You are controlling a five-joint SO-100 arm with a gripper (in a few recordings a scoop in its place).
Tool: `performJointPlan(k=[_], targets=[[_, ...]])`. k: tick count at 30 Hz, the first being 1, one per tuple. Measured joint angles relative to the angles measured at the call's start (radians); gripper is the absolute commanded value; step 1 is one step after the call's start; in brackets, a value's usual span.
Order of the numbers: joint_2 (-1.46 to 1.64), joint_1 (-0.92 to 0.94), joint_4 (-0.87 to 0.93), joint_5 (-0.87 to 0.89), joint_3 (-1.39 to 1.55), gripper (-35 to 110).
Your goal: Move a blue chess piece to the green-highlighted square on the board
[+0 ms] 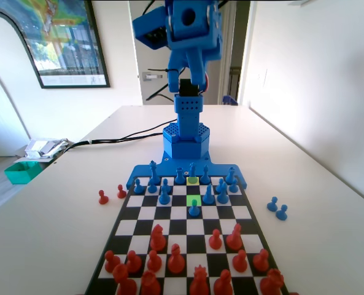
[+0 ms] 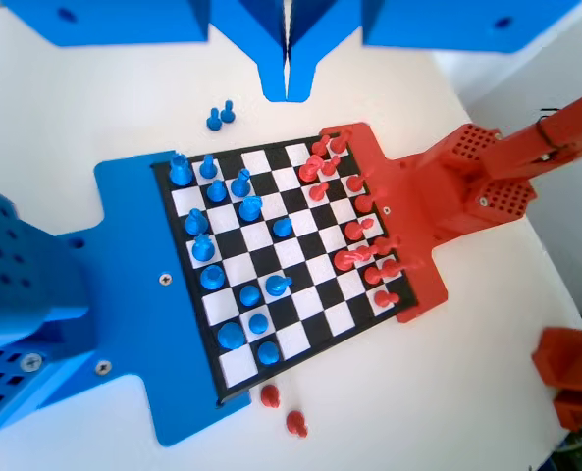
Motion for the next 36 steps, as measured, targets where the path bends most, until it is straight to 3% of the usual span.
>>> performJointPlan(k=[25, 36], targets=[[-0.137, -0.034, -0.36, -0.094, 0.43, 8], [-0.137, -0.028, -0.422, -0.129, 0.525, 9]])
